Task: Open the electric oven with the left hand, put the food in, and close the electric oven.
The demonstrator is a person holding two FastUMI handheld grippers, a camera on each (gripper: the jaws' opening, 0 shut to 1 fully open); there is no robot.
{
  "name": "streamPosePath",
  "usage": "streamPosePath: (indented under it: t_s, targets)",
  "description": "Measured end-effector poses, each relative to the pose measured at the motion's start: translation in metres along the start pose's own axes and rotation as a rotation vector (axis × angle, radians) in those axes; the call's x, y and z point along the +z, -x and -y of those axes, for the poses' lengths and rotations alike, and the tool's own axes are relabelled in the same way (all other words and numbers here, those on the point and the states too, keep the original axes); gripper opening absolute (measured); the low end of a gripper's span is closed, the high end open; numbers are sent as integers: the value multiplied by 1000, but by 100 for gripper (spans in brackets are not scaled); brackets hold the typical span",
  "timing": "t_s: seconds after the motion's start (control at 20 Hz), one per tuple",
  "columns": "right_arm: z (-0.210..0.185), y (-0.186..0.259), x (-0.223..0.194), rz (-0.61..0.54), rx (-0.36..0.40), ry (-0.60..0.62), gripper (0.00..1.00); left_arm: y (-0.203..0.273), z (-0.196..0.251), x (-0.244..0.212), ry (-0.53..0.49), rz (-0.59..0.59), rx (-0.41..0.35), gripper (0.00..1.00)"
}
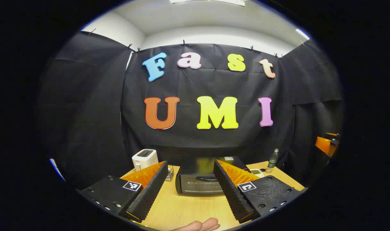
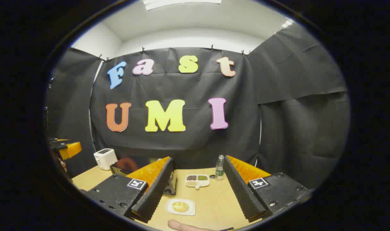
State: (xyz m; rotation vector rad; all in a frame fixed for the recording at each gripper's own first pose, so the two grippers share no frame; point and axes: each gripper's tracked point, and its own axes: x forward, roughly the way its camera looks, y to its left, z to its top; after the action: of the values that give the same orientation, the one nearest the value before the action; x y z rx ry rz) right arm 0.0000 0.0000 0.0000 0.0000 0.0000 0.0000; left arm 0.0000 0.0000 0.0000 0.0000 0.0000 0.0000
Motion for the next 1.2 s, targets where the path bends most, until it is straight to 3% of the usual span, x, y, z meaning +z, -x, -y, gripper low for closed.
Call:
streamPosePath:
  t_s: [0.5, 0.75, 1.0, 1.2]
  targets:
    - [12, -16, 11, 1, 5, 5, 96, -15, 11, 16, 8, 7, -24, 93]
    - [16, -25, 22, 14, 17, 2, 96, -45, 21, 13, 18, -16, -47, 93]
    - [21, -28, 35, 34, 19, 2, 96, -86, 44, -16, 12, -92, -111, 94]
    - [19, -24, 38, 46, 36, 8, 96, -123, 57, -60, 7, -205, -120, 94]
